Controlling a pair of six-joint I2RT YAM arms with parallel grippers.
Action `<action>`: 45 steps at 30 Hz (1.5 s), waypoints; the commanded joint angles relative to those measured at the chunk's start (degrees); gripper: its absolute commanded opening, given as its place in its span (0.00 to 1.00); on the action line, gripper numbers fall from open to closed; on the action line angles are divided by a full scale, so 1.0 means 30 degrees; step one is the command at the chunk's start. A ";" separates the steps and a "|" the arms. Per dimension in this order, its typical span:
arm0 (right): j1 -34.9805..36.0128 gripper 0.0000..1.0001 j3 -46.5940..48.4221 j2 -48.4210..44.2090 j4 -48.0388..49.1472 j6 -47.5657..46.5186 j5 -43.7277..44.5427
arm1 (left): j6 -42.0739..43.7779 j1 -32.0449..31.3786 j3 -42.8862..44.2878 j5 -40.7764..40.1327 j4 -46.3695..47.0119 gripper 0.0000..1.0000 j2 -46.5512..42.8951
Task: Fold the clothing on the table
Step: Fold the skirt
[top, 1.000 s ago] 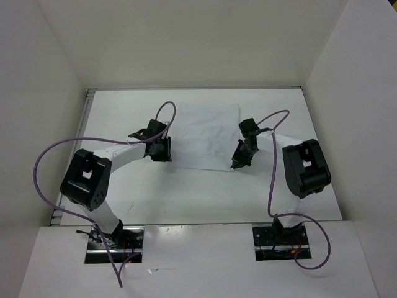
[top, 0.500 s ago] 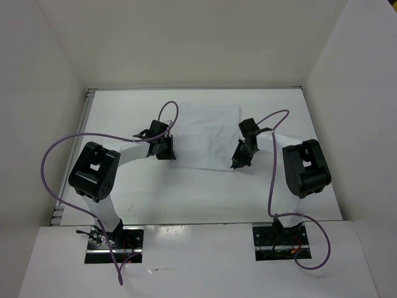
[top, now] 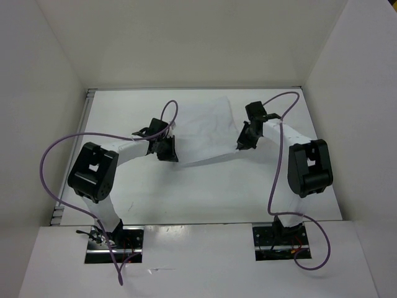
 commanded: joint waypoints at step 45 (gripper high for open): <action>-0.2666 0.00 1.2693 0.5469 0.0416 -0.4068 -0.5513 | -0.1253 0.3904 1.5297 0.6748 -0.2801 0.00 0.7212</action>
